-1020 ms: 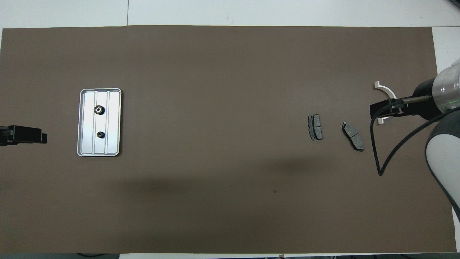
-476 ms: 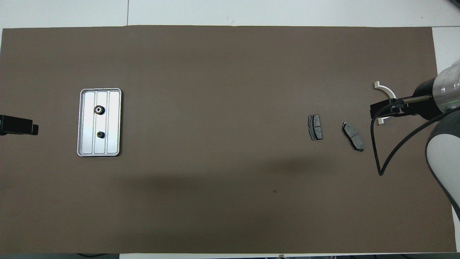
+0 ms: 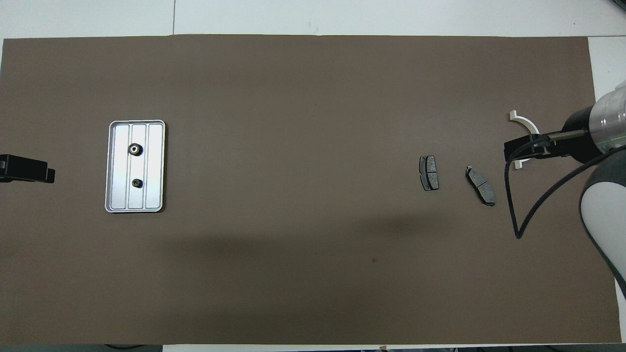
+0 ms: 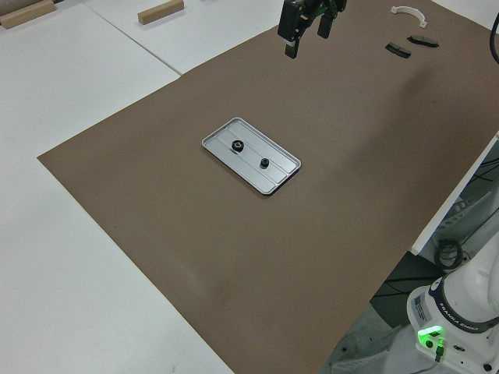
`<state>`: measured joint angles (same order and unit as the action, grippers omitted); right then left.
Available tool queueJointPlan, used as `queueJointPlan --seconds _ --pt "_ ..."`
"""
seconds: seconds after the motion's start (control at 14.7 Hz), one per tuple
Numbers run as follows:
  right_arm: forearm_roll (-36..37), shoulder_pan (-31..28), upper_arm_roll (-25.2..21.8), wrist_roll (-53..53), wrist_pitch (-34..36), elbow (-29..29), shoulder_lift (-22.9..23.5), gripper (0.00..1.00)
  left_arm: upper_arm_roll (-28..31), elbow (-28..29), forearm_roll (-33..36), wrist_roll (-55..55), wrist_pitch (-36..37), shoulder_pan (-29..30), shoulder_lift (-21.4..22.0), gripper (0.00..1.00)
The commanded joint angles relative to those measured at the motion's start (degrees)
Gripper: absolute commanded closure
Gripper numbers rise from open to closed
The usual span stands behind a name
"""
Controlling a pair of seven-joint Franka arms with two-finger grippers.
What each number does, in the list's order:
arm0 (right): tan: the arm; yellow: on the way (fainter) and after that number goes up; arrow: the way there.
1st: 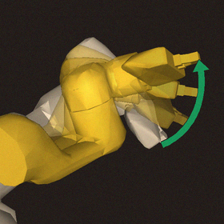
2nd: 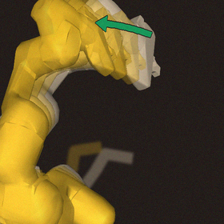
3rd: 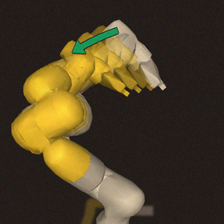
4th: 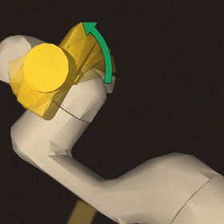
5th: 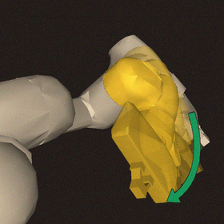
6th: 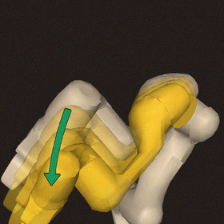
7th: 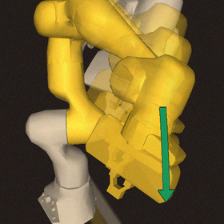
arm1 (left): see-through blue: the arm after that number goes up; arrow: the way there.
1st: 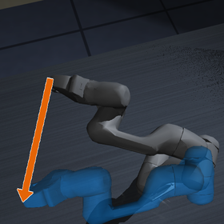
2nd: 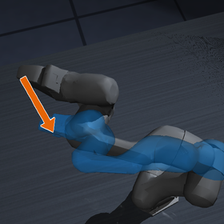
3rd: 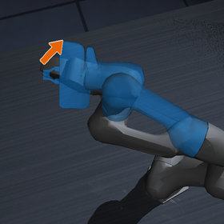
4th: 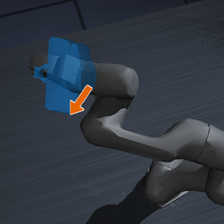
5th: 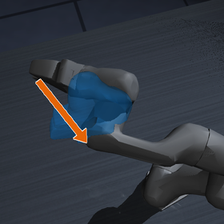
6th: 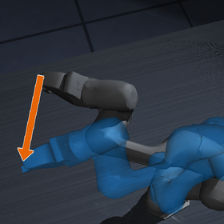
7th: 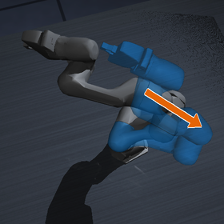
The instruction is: Pick bearing gear from pile to tray
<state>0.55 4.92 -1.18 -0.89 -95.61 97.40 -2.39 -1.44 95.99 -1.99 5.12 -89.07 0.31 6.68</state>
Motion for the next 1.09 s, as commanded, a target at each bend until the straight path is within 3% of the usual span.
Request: queueJointPlan --seconds 0.0,0.75,1.02 --pt "-1.51 -0.71 0.3 1.6 0.42 0.6 -0.77 0.0 0.38 -1.24 -0.74 0.69 1.0 -1.19 -0.52 0.0" --pt "-1.51 -0.71 0.3 1.6 0.16 0.68 -0.77 0.0 0.47 0.08 1.55 0.42 1.62 -2.42 -0.08 0.0" --pt "-1.51 -0.53 0.3 1.51 -0.02 0.6 -0.77 0.0 0.3 0.17 1.55 -4.22 1.09 -2.51 0.0 0.0"
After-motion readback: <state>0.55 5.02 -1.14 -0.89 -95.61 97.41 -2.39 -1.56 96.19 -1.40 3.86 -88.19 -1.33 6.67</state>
